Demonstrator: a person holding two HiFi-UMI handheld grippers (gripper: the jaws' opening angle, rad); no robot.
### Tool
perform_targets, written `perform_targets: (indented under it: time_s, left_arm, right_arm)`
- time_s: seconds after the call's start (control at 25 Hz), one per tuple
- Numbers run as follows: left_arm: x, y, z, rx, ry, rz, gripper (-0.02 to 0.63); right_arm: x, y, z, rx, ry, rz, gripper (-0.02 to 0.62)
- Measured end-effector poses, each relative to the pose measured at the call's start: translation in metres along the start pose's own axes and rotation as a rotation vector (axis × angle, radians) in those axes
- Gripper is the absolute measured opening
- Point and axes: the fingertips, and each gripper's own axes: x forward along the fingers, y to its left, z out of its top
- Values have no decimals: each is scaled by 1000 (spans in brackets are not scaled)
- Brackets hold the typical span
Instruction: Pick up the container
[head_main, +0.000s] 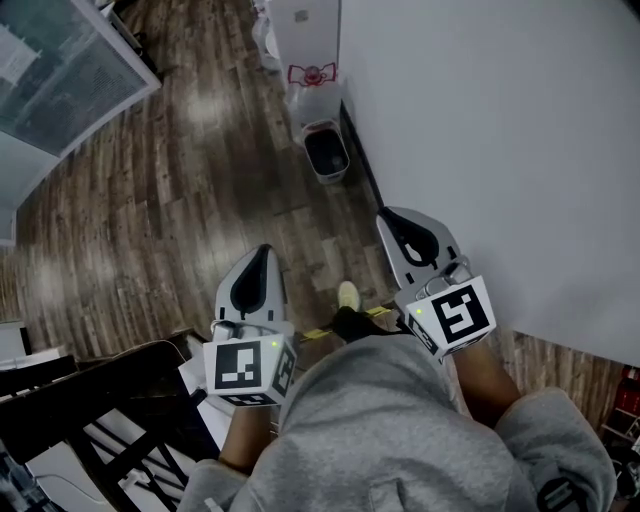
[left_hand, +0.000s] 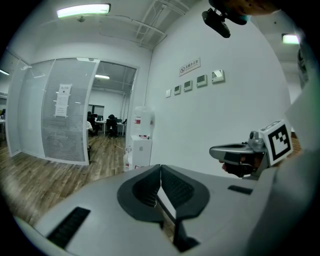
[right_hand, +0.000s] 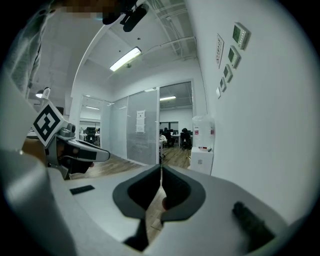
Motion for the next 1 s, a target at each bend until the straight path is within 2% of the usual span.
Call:
perform_targets:
  time_s: [0.28,0.56,1.0]
  left_arm:
    - [28,8,11,-2,16,26,15]
    - [55,-2,18,7,13,24,15]
    - [66,-18,24,24,-3,24,15]
  right_arm:
    - [24,-18,5,-10,0,30,28]
    - [37,-38,5,-17,-17,51,28]
    - [33,-61,8,-7,-51,38,28]
